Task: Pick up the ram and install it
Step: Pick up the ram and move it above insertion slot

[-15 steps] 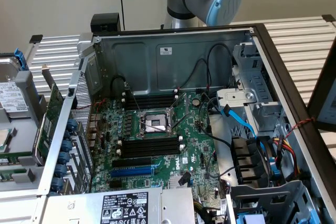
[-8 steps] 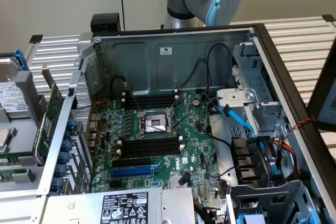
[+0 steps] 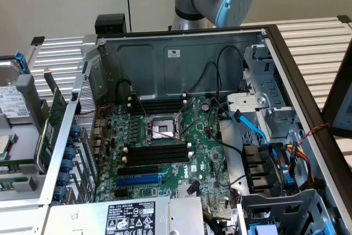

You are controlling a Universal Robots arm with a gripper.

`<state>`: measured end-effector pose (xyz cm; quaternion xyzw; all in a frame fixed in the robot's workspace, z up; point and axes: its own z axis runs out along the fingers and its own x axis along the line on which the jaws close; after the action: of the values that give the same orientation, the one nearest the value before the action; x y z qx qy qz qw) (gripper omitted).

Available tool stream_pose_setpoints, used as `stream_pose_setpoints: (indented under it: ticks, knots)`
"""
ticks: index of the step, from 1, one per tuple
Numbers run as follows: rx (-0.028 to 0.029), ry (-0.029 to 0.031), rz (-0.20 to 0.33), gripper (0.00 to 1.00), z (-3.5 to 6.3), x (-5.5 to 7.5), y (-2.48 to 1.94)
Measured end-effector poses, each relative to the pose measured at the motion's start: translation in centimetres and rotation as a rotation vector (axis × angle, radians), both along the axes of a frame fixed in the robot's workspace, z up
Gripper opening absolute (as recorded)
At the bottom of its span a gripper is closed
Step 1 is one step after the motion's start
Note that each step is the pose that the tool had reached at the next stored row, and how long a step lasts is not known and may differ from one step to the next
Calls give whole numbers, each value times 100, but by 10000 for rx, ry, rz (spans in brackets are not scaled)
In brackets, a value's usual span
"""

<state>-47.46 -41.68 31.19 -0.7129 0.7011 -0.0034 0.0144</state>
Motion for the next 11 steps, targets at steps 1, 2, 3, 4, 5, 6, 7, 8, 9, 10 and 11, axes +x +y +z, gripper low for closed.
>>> stream_pose_setpoints:
  ticks: [1, 2, 3, 4, 5, 6, 7, 8, 9, 10, 11]
  knots:
    - [-1, 1, -36, 42, -17, 0, 0]
    - [0, 0, -66, 42, -37, 0, 0]
    - [1, -2, -101, 42, -55, 0, 0]
    - [0, -1, -140, 42, -73, 0, -1]
    - [1, -1, -167, 42, -91, 0, -2]
    - [-1, 1, -170, 42, -108, 1, -8]
    - [-1, 9, -170, 42, -126, 3, -14]
    - [0, 12, -170, 42, -145, 5, -21]
    - [0, 12, -170, 42, -165, 6, -29]
    - [0, 14, -170, 42, -182, 9, -38]
    - [0, 14, -170, 42, -200, 15, -48]
